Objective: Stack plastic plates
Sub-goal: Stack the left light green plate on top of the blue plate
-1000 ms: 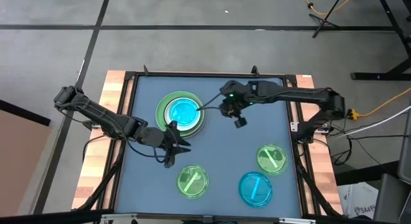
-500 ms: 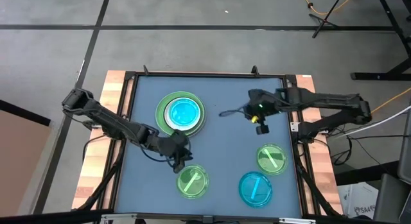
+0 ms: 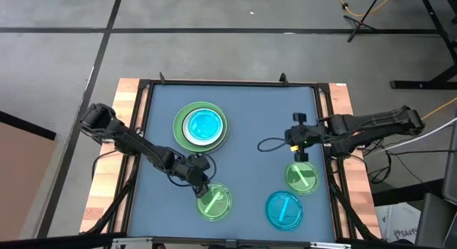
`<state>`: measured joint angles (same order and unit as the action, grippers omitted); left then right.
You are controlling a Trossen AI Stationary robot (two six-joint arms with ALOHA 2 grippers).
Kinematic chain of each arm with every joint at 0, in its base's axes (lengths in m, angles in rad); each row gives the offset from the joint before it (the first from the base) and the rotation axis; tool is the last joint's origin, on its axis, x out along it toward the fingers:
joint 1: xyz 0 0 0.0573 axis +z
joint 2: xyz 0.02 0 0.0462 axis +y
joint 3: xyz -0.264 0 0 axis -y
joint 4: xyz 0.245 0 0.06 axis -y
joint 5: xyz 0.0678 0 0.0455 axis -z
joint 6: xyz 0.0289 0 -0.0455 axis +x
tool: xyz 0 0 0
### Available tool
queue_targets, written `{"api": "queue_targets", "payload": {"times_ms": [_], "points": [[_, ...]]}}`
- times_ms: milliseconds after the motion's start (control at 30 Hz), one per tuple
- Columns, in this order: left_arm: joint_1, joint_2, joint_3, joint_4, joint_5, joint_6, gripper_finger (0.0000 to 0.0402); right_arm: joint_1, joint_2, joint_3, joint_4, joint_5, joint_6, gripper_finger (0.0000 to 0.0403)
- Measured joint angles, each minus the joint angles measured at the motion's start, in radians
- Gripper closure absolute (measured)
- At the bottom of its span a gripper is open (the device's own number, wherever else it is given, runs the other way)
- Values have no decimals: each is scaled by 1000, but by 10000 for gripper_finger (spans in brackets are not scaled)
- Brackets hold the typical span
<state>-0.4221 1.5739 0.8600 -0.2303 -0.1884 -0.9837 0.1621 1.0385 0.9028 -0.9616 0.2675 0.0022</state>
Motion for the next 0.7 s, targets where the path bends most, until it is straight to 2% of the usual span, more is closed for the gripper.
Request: {"api": "queue_targets", "payload": {"times_ms": [233, 400, 700], "points": [[-4, 44, 0, -44, 14, -61, 305, 29, 0, -47, 88, 2, 16, 329], [-11, 77, -1, -42, 59, -88, 305, 28, 0, -49, 102, 2, 16, 329], [-18, 89, -1, -24, 63, -91, 305, 28, 0, -49, 102, 2, 16, 329]]}}
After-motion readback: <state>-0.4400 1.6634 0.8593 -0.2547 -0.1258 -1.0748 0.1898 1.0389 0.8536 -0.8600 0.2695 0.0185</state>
